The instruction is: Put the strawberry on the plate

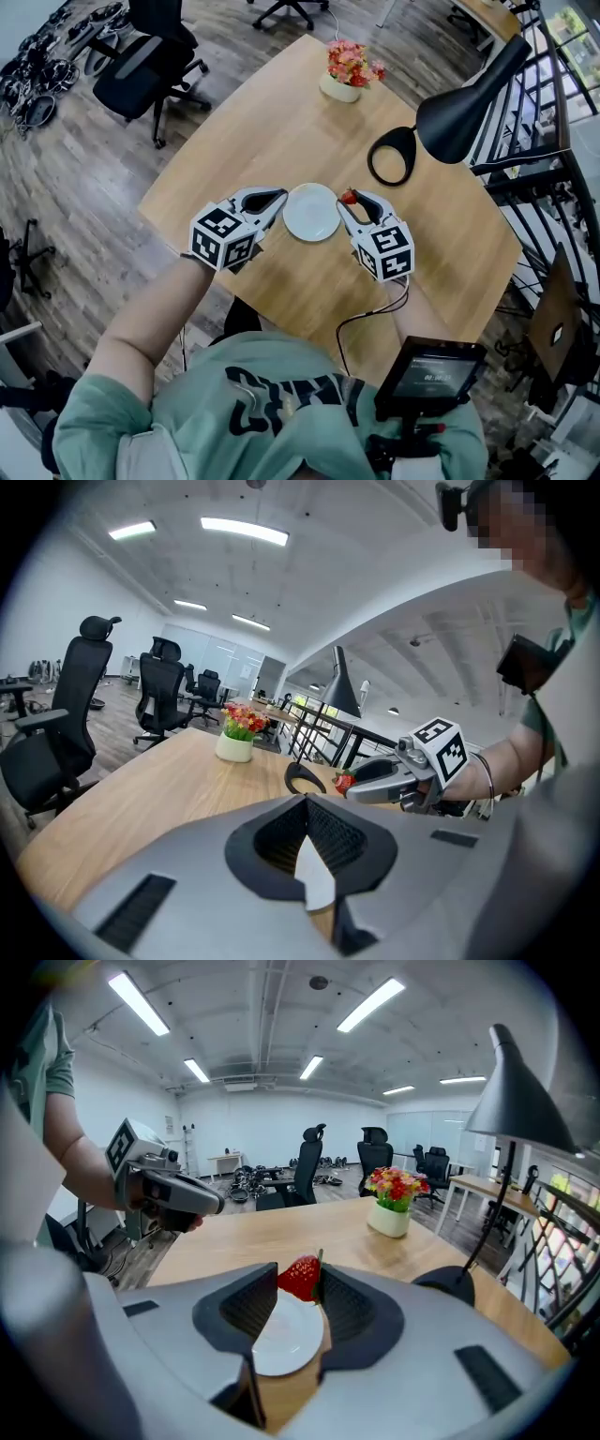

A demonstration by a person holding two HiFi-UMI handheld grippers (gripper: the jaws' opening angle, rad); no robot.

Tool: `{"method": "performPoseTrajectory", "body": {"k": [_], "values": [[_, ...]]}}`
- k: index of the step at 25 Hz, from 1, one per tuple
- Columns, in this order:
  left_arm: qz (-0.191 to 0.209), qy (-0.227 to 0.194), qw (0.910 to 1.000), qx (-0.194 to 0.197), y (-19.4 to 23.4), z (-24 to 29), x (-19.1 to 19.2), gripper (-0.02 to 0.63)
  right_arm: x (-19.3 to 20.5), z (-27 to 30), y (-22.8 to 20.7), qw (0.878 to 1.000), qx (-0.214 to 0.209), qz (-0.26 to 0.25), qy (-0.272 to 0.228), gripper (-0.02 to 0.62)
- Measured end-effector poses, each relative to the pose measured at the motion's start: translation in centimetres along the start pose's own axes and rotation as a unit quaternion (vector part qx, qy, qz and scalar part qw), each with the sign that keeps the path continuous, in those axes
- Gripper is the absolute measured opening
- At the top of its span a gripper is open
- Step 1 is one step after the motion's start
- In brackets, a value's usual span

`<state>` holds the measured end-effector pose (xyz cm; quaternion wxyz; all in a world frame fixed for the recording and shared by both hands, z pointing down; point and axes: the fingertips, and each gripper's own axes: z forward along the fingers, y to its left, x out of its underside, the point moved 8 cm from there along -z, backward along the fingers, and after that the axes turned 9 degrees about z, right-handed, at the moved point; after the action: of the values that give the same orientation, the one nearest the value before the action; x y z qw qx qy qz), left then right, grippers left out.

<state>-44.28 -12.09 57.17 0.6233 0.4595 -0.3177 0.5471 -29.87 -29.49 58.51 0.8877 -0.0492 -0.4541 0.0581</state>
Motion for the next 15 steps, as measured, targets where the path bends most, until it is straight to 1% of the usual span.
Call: {"method": "performPoseTrajectory", "body": {"k": [7, 15], "values": [[-0.012, 0.007, 0.9999, -0.005, 1.4, -0.7, 1.8, 0.002, 2.0, 3.3, 1.8, 0.999, -0.023, -0.013, 0.034, 0.149], [-0.025, 0.013, 0.9996, -0.009, 2.9, -1.5, 3.6, 0.002, 4.0, 6.5, 3.0, 0.997, -0.038, -0.016, 0.066, 0.15]]}}
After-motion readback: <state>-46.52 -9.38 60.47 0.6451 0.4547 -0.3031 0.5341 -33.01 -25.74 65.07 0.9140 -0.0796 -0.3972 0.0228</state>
